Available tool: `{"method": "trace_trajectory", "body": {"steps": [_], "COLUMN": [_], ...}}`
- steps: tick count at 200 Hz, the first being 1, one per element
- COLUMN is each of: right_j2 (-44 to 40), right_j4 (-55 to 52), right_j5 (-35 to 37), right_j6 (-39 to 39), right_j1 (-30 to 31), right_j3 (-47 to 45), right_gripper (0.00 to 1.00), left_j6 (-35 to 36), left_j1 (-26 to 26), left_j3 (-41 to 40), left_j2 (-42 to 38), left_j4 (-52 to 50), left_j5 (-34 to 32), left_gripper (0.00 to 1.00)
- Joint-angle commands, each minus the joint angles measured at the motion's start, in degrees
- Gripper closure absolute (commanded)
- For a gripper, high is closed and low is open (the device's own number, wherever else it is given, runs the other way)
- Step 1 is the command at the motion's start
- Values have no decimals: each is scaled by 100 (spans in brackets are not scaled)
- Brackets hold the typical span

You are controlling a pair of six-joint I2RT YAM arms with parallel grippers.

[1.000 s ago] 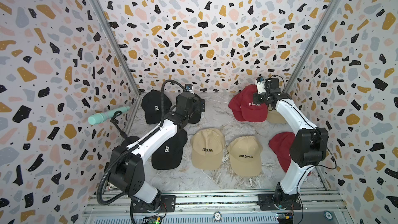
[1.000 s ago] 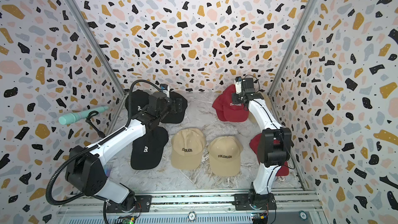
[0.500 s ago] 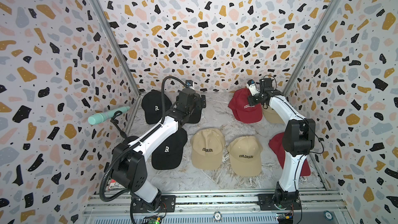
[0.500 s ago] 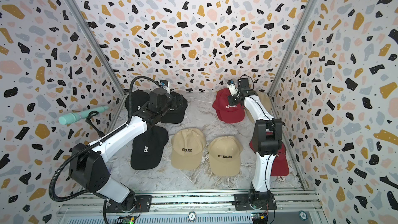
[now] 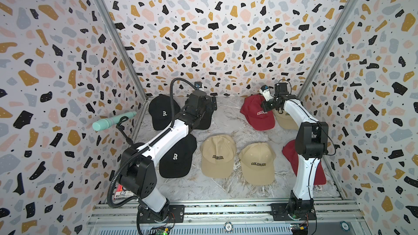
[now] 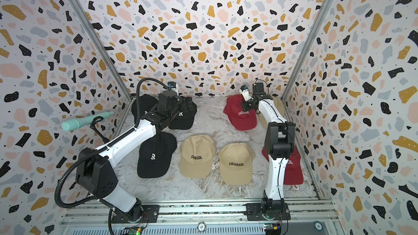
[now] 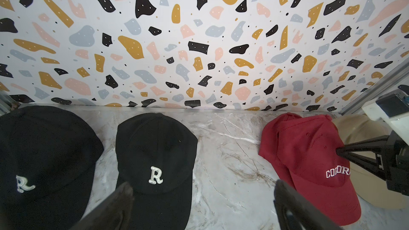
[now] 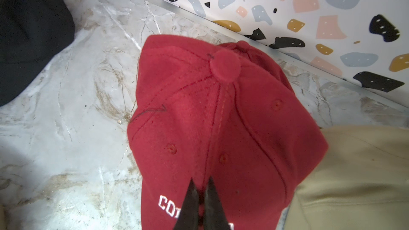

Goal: Stack the baseball caps by color
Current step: Place the baseball cap on the baseball cap.

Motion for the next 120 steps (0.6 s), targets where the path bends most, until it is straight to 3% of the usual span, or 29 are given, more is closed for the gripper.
{"method": "trace_trajectory", "body": {"steps": [1,39,120], "right_j2": [12,-44,-1526], "right_j4": [-40,-55,-503], "right_j5": [-217,-209,623], "right_j6": [-74,-20,-164], "right_j1": [-78,-83,-74], "right_j3": [163,223,-694], "right_gripper": [100,100,100], "left_j6": [-87,-97,9], "left_j1": [-54,-116,-128], "left_j3": [248,501,608], "left_j2": [107,226,314], "left_j4": [7,-121,-201], "left_j5": [-75,-117,-53], "left_gripper": [0,0,0]}}
